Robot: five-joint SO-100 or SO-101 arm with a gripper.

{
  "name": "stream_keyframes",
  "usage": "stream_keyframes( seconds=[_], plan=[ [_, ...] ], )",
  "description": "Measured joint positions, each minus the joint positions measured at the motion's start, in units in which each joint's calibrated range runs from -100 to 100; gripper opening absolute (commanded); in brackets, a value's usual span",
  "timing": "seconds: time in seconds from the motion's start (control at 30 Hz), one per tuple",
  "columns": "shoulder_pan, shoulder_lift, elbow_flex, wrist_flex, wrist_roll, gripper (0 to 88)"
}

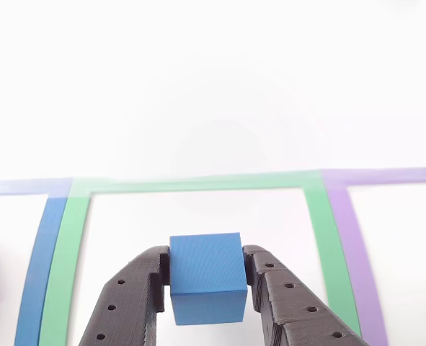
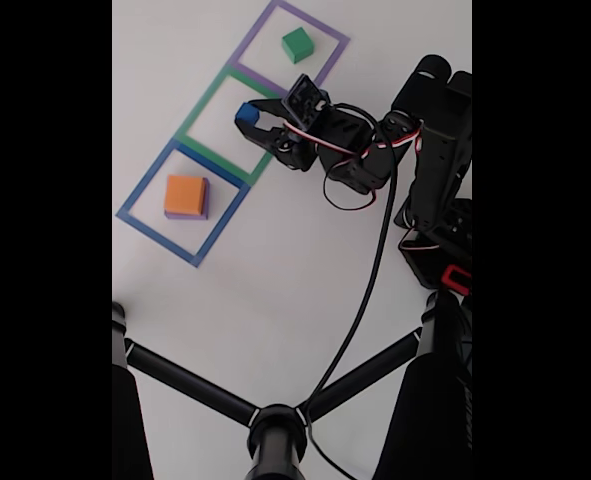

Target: Tower of hanoi

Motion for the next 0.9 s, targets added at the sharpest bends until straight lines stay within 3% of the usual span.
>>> stream_keyframes(
  seconds=[0.37, 0.6, 0.9],
  plan=[
    [0.2, 4.0, -2.1, -1.6, 0.0, 8.1],
    [0.2, 4.9, -2.2, -1.8, 0.0, 18.4],
    [0.7, 4.6, -2.2, -1.4, 0.2, 18.5]
  ],
)
